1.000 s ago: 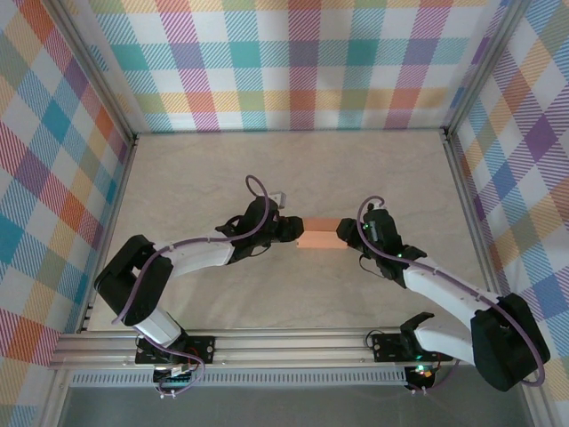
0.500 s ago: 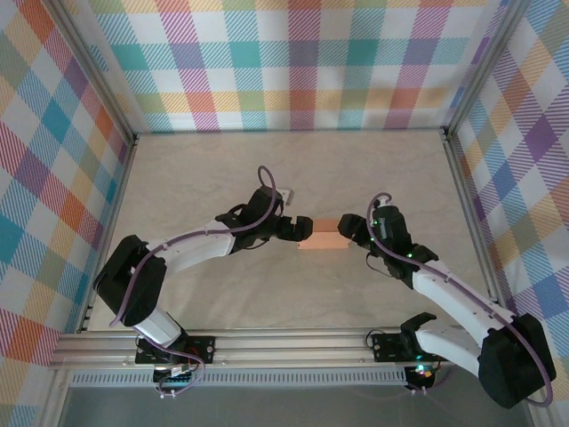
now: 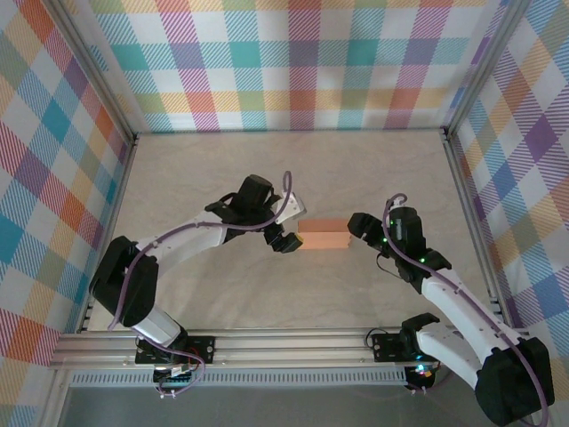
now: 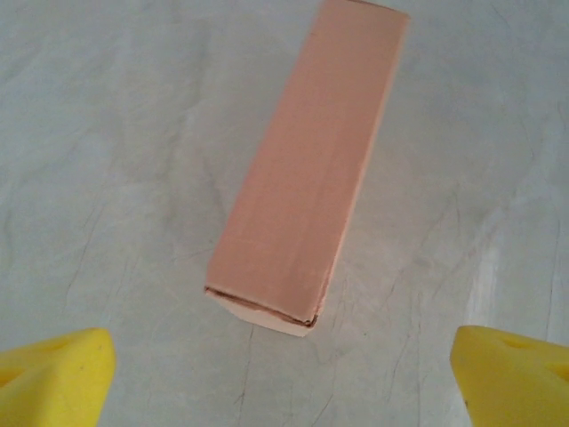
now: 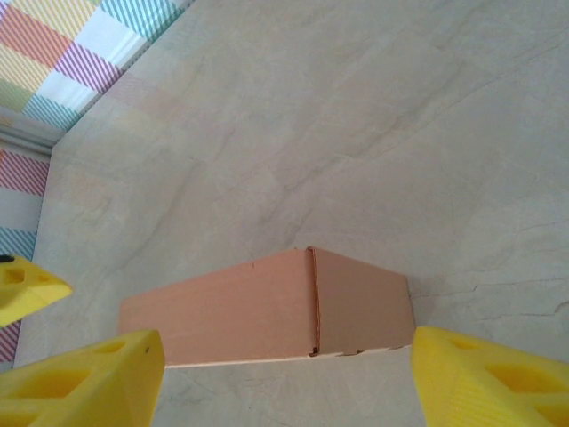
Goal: Fold the paper box
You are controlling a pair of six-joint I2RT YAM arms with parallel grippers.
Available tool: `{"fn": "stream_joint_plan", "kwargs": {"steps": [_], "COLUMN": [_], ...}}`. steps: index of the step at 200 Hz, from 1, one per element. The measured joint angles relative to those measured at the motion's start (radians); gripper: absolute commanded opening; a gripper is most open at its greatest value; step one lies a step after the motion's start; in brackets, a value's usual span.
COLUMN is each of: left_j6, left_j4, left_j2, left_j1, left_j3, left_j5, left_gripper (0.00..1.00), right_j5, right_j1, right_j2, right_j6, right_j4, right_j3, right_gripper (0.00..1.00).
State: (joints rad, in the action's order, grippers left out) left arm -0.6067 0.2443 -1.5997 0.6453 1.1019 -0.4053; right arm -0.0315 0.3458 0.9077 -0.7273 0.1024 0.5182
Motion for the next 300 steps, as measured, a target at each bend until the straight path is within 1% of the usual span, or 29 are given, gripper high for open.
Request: {"fn": "stream_joint_plan", "kwargs": {"steps": [16, 27, 31, 52, 55, 62, 65, 71, 78, 83, 88, 98, 112, 121, 132, 162, 183, 197, 215, 233, 250, 274, 280, 291, 297, 300], "left_j6": [-0.079, -0.123, -0.135, -0.201, -0.206, -0.22, -0.231, -0.241, -0.254, -0.254, -0.26, -0.276, -0.283, -0.286, -0.289, -0.288, -0.28, -0.281, -0.294, -0.334, -0.376, -0.419, -0.428, -0.443, -0.442, -0.442], "left_j4": [0.043, 0.068, 0.08, 0.158, 0.166, 0.184, 0.19, 0.203, 0.218, 0.23, 0.238, 0.253, 0.266, 0.274, 0.278, 0.273, 0.192, 0.114, -0.014, -0.148, -0.254, -0.366, -0.383, -0.399, -0.402, -0.4], "left_j2": [-0.063, -0.101, -0.114, -0.183, -0.192, -0.211, -0.217, -0.23, -0.243, -0.251, -0.257, -0.264, -0.266, -0.266, -0.266, -0.257, -0.201, -0.15, -0.106, -0.106, -0.133, -0.19, -0.201, -0.213, -0.214, -0.214], "left_j1": [0.0, 0.0, 0.0, 0.0, 0.0, 0.0, 0.0, 0.0, 0.0, 0.0, 0.0, 0.0, 0.0, 0.0, 0.0, 0.004, 0.014, 0.029, 0.056, 0.082, 0.096, 0.1, 0.101, 0.1, 0.101, 0.1], "left_j3": [0.063, 0.096, 0.106, 0.176, 0.184, 0.204, 0.211, 0.225, 0.237, 0.245, 0.252, 0.259, 0.262, 0.264, 0.264, 0.259, 0.19, 0.122, 0.044, -0.018, -0.039, -0.045, -0.046, -0.048, -0.051, -0.053], "left_j5": [-0.019, -0.026, -0.03, -0.043, -0.043, -0.047, -0.047, -0.05, -0.053, -0.056, -0.058, -0.064, -0.069, -0.071, -0.073, -0.048, 0.041, 0.135, 0.289, 0.451, 0.59, 0.729, 0.752, 0.782, 0.792, 0.793], "left_gripper": [0.91, 0.88, 0.85, 0.83, 0.8, 0.78, 0.74, 0.72, 0.63, 0.61, 0.54, 0.45, 0.4, 0.39, 0.35, 0.36, 0.35, 0.36, 0.37, 0.37, 0.39, 0.45, 0.51, 0.59, 0.65, 0.69], "right_j5": [-0.009, -0.014, -0.016, -0.017, -0.018, -0.019, -0.02, -0.021, -0.022, -0.023, -0.023, -0.023, -0.023, -0.023, -0.023, -0.023, -0.023, -0.023, -0.023, -0.029, -0.034, -0.038, -0.039, -0.041, -0.041, -0.041], "right_j1": [0.0, -0.003, -0.004, -0.009, -0.01, -0.011, -0.011, -0.013, -0.013, -0.013, -0.014, -0.015, -0.019, -0.02, -0.021, -0.022, -0.026, -0.026, -0.026, -0.026, -0.026, -0.026, -0.026, -0.026, -0.026, -0.026], "right_j2": [0.0, 0.0, 0.0, -0.002, -0.003, -0.005, -0.006, -0.01, -0.013, -0.014, -0.015, -0.015, -0.015, -0.015, -0.015, -0.014, -0.012, -0.006, 0.006, 0.021, 0.035, 0.051, 0.053, 0.053, 0.053, 0.053], "right_j6": [0.005, 0.01, 0.011, 0.012, 0.013, 0.015, 0.015, 0.018, 0.021, 0.023, 0.026, 0.029, 0.031, 0.033, 0.034, 0.034, 0.034, 0.033, 0.033, 0.033, 0.033, 0.032, 0.032, 0.032, 0.032, 0.032], "right_j4": [0.0, -0.001, -0.001, -0.003, -0.003, -0.004, -0.004, -0.004, -0.004, -0.004, -0.004, -0.003, -0.003, -0.003, -0.003, -0.003, -0.004, -0.005, -0.008, -0.013, -0.021, -0.035, -0.037, -0.038, -0.039, -0.04], "right_j3": [0.0, 0.0, -0.001, -0.003, -0.003, -0.005, -0.006, -0.008, -0.011, -0.013, -0.014, -0.016, -0.019, -0.021, -0.021, -0.021, -0.021, -0.021, -0.021, -0.021, -0.021, -0.021, -0.021, -0.021, -0.021, -0.021], "right_gripper": [0.73, 0.73, 0.73, 0.73, 0.73, 0.72, 0.73, 0.72, 0.72, 0.72, 0.72, 0.72, 0.71, 0.71, 0.71, 0.71, 0.71, 0.7, 0.7, 0.7, 0.7, 0.7, 0.7, 0.71, 0.71, 0.72]}}
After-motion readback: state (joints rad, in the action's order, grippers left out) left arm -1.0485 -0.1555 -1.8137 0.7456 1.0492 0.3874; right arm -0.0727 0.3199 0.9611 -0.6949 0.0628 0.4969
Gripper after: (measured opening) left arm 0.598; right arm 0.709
